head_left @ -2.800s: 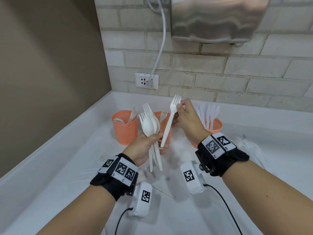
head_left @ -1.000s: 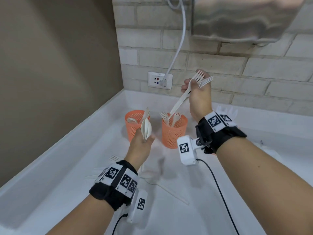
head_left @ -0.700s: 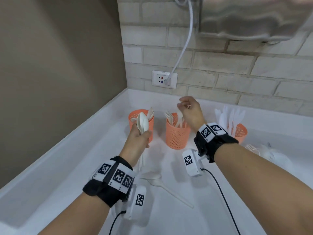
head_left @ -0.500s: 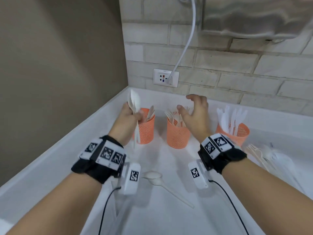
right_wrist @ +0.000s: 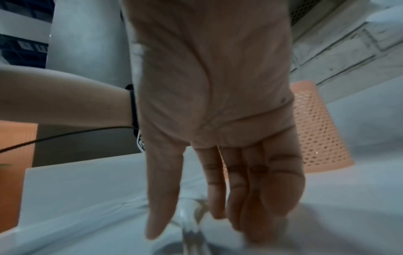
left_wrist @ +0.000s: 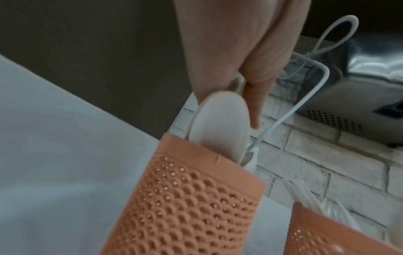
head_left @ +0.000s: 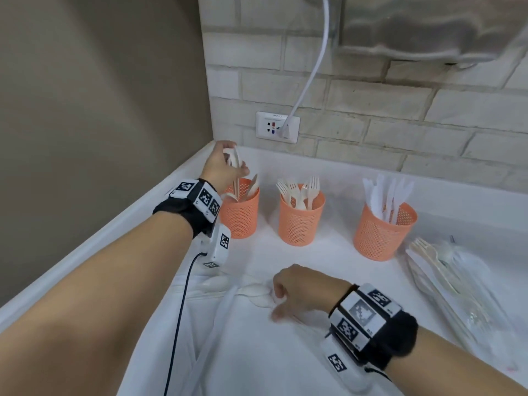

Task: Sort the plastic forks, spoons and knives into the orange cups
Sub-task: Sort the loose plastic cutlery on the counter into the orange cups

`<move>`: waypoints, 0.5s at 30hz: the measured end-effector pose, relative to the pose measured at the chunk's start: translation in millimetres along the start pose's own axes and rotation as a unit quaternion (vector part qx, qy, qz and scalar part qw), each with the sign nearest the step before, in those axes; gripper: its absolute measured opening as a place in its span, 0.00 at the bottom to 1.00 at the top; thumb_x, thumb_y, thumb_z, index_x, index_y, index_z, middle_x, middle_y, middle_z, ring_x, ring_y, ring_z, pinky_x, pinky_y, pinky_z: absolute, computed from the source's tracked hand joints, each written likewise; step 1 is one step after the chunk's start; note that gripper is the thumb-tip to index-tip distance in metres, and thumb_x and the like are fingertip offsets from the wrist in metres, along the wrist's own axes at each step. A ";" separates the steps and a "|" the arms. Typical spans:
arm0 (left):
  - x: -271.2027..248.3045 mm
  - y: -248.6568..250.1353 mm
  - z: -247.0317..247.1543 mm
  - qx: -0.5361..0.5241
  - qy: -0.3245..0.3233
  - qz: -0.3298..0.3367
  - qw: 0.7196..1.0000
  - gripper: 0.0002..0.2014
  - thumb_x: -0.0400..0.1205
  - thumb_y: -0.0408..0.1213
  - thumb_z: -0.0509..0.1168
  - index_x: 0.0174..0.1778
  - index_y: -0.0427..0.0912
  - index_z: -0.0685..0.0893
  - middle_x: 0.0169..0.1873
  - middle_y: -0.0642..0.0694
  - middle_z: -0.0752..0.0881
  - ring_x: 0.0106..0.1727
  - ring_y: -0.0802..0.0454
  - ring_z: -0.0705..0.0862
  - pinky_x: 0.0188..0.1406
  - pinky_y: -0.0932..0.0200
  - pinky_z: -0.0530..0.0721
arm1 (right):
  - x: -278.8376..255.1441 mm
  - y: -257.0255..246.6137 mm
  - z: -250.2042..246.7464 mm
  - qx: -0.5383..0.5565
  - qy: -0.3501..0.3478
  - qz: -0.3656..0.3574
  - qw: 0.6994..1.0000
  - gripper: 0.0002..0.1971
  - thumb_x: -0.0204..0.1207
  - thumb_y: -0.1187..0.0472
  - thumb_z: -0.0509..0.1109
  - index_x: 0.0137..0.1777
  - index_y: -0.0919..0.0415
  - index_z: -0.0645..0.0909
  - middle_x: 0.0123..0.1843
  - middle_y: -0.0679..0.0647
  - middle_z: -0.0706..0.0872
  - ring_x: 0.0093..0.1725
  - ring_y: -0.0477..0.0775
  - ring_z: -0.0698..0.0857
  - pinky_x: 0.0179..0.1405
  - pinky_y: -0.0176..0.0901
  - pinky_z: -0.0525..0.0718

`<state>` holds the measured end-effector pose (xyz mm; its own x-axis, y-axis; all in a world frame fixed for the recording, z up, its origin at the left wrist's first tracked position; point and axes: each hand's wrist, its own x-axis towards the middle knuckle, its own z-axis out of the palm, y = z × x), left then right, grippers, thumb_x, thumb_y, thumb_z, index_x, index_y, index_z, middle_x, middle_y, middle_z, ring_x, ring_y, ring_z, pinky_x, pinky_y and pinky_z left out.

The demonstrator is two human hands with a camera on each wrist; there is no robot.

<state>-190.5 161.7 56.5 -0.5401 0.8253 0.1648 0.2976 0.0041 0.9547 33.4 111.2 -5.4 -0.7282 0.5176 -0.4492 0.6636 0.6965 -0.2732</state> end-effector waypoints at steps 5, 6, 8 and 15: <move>-5.8 0.8 -5.0 0.105 -0.108 -0.061 0.987 0.32 0.72 0.27 0.73 0.72 0.40 0.70 0.58 0.42 0.79 0.54 0.48 0.79 0.47 0.58 0.82 | 2.1 -15.8 3.0 -0.041 -0.008 -0.017 0.999 0.05 0.70 0.66 0.67 0.43 0.63 0.73 0.42 0.58 0.78 0.38 0.57 0.76 0.25 0.38 0.67; -8.4 3.4 -5.9 0.099 -0.112 -0.059 0.987 0.32 0.73 0.30 0.73 0.73 0.40 0.70 0.59 0.42 0.79 0.56 0.48 0.79 0.52 0.55 0.82 | 2.8 -17.5 3.9 -0.045 -0.010 -0.018 0.999 0.04 0.70 0.68 0.65 0.42 0.63 0.73 0.39 0.57 0.77 0.37 0.58 0.77 0.24 0.37 0.67; -13.4 7.4 -11.2 0.093 -0.070 -0.039 0.992 0.29 0.75 0.34 0.72 0.72 0.40 0.71 0.57 0.45 0.78 0.57 0.50 0.79 0.56 0.55 0.80 | 1.8 -19.1 6.0 -0.042 -0.018 -0.018 0.999 0.05 0.71 0.67 0.63 0.35 0.62 0.72 0.32 0.52 0.73 0.32 0.55 0.76 0.24 0.37 0.67; -75.0 -9.3 -60.0 0.299 -0.010 0.031 0.954 0.04 0.75 0.31 0.68 0.43 0.43 0.81 0.35 0.52 0.78 0.44 0.50 0.77 0.46 0.63 0.71 | -15.6 -18.0 -10.8 -0.003 -0.128 0.030 0.991 0.09 0.61 0.56 0.63 0.33 0.60 0.70 0.31 0.54 0.77 0.28 0.52 0.74 0.27 0.37 0.68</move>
<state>-200.0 66.0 50.1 -0.4931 0.8451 0.2063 0.7278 0.2709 0.6300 31.0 96.0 15.7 -0.6188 0.4160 -0.6663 0.7032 0.6715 -0.2338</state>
